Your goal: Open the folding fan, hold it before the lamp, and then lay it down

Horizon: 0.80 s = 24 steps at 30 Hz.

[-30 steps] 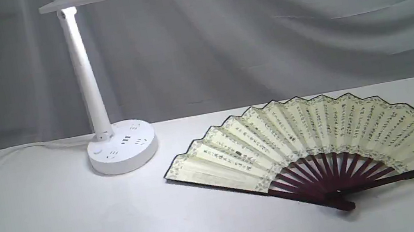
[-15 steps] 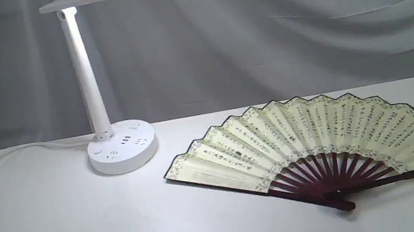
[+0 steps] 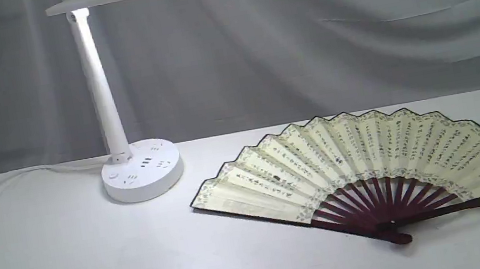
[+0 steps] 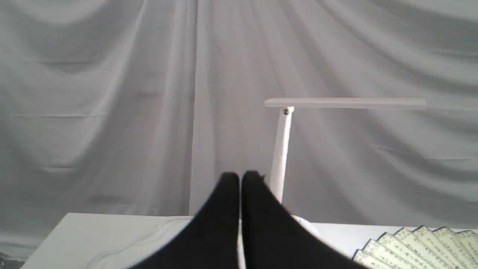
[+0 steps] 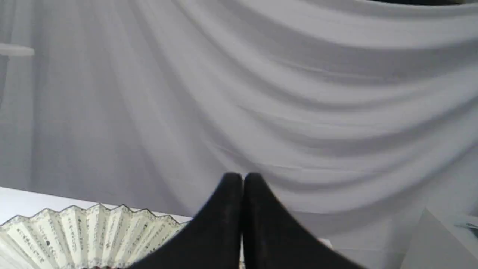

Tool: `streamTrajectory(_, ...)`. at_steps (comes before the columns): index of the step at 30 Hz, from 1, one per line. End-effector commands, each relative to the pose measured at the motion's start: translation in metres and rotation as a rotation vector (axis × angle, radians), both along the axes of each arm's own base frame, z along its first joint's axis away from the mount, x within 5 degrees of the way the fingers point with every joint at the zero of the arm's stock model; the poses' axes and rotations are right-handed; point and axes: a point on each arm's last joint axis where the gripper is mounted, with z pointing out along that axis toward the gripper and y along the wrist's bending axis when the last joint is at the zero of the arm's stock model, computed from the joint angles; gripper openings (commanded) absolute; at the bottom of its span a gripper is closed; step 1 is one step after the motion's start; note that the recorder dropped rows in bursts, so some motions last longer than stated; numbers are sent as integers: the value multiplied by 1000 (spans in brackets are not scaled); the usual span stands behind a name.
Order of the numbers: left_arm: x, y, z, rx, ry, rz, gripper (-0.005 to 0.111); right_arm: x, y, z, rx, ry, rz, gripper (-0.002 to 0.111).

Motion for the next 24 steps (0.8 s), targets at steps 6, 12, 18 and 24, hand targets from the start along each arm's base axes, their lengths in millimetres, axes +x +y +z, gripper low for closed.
streamTrajectory(6, -46, 2, -9, 14, -155, 20, 0, -15, 3, -9, 7, -5, 6, 0)
streamTrajectory(12, -49, 2, -9, 13, -136, 23, 0, -14, 3, -11, 15, 14, 11, 0)
streamTrajectory(18, -47, 2, -13, 11, -103, 20, 0, -14, 3, -11, 11, 11, 6, 0)
streamTrajectory(24, -47, 1, -13, -3, -103, 6, 0, -14, 4, -11, 25, 8, 19, 0)
